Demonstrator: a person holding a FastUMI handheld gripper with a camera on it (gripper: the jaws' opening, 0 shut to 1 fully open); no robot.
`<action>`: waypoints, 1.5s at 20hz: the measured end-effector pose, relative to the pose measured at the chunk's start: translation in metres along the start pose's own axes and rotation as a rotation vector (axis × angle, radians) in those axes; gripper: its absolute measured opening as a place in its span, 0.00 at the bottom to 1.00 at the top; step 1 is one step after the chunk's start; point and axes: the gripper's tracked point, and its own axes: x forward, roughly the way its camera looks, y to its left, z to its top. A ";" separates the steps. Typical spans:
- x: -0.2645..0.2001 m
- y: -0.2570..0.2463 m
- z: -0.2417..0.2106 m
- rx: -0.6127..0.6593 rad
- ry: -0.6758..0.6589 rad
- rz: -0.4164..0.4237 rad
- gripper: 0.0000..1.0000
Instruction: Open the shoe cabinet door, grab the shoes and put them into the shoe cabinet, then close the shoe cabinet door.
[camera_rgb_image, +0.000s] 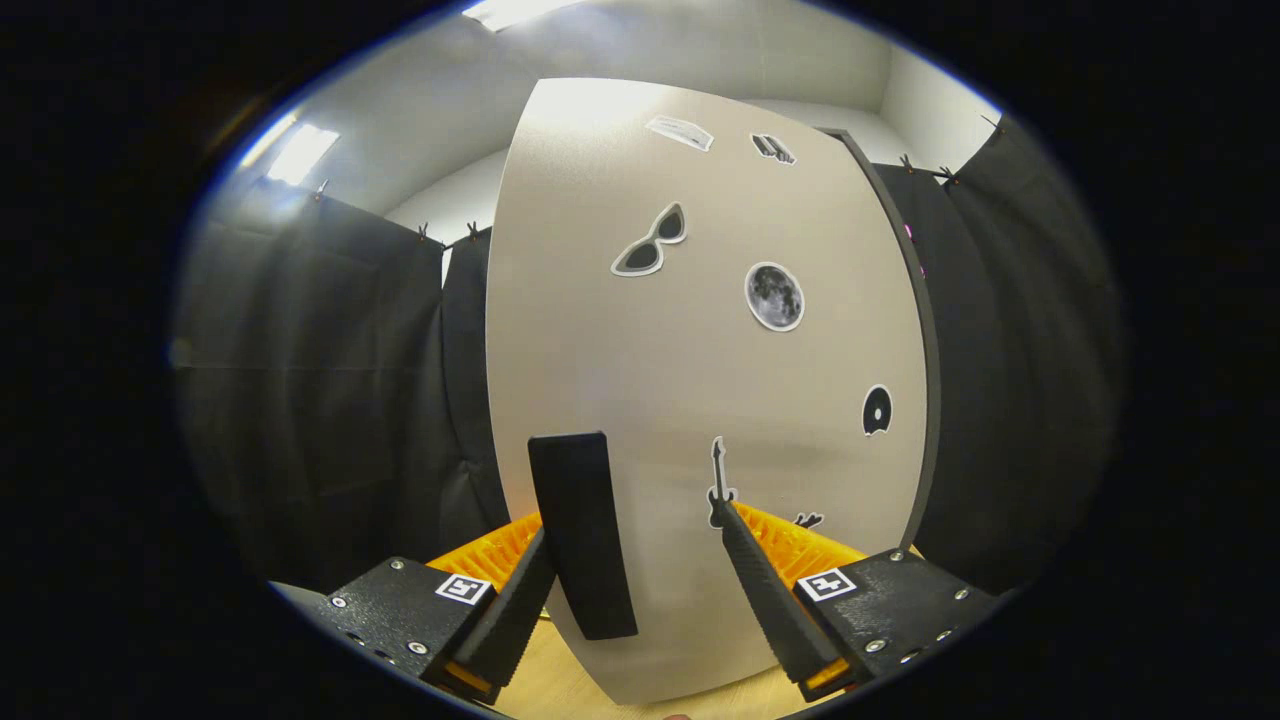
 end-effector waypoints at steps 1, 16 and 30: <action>0.001 0.000 -0.001 -0.001 0.003 -0.006 0.96; 0.015 0.000 -0.003 -0.017 0.007 -0.165 0.95; 0.035 0.003 -0.003 -0.053 -0.007 -0.289 0.93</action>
